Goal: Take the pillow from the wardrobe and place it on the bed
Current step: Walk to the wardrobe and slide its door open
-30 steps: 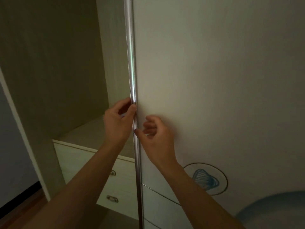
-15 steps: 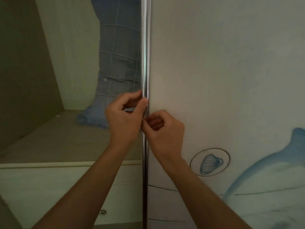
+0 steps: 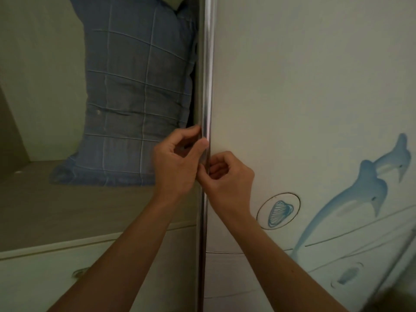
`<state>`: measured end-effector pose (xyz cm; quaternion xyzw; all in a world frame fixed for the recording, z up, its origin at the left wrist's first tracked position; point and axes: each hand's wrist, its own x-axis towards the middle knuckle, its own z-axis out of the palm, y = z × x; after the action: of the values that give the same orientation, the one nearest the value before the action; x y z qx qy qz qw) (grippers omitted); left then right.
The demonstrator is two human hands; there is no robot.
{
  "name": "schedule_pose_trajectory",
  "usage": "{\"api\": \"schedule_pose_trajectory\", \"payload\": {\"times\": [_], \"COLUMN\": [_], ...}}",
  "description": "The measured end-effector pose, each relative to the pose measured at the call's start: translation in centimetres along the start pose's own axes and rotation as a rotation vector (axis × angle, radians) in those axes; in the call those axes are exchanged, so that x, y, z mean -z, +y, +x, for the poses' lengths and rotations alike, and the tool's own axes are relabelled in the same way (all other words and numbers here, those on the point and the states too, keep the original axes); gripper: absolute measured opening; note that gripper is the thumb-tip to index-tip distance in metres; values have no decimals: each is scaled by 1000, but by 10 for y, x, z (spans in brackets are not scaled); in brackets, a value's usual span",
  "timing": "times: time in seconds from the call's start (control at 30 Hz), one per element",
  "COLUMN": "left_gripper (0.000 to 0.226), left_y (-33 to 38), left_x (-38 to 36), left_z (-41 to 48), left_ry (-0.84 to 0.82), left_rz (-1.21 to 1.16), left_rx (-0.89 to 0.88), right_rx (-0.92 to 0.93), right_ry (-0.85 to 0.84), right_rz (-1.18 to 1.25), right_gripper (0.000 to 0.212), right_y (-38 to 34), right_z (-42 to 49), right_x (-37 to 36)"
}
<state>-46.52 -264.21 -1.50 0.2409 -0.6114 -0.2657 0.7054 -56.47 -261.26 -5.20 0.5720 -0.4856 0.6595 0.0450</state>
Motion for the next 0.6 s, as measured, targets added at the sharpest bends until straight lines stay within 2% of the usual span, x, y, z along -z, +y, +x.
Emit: {"api": "schedule_pose_trajectory", "payload": {"times": [0.6], "left_gripper": [28], "left_y": [-12], "left_x": [-140], "left_z": [-18], "left_ry": [-59], "left_rz": [-73], "left_rx": [25], "right_rx": [-123], "right_ry": [89], "right_rz": [-139], "right_gripper": [21], "right_y": [77], "right_z": [40], "right_x": [101]}}
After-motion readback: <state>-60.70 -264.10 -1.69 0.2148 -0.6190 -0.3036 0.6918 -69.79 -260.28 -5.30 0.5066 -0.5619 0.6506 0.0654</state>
